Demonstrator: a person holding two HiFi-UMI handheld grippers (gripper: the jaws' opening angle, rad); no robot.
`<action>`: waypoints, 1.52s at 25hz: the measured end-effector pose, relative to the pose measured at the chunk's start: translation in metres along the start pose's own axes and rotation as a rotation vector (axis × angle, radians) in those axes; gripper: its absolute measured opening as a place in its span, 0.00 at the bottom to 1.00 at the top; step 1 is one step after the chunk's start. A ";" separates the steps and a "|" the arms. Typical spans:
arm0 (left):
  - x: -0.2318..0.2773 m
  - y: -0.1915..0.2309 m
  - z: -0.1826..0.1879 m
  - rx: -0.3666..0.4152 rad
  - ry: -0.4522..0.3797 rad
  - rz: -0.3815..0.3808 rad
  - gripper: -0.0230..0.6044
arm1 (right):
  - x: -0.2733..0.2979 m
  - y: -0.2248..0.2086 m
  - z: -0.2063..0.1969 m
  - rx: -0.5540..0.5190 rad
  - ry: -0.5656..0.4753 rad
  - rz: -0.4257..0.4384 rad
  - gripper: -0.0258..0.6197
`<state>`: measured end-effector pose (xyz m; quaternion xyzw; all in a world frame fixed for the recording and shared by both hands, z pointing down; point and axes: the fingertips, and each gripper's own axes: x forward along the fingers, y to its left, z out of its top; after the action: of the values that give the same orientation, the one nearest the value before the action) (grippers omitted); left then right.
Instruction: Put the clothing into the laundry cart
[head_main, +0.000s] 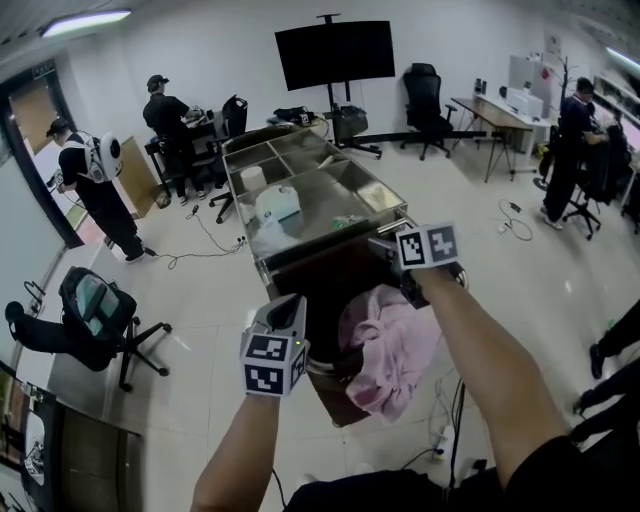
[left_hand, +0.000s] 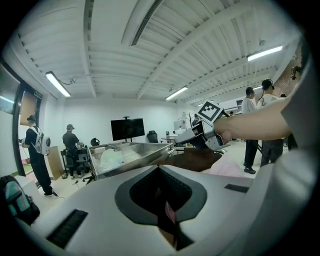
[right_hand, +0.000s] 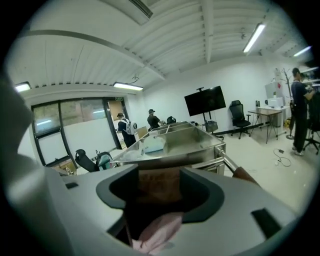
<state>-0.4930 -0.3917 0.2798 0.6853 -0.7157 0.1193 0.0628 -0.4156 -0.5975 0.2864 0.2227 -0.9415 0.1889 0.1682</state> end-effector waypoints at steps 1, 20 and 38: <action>0.001 -0.001 0.000 0.000 0.002 -0.003 0.04 | -0.004 -0.001 0.004 0.008 -0.015 0.003 0.47; -0.001 -0.033 0.011 0.001 -0.028 -0.046 0.04 | -0.089 0.027 0.022 0.005 -0.198 0.058 0.34; -0.061 -0.070 -0.010 0.009 -0.059 -0.224 0.04 | -0.186 0.082 -0.082 0.008 -0.253 -0.113 0.04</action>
<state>-0.4213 -0.3322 0.2803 0.7644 -0.6356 0.0947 0.0516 -0.2795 -0.4281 0.2604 0.2982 -0.9404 0.1532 0.0576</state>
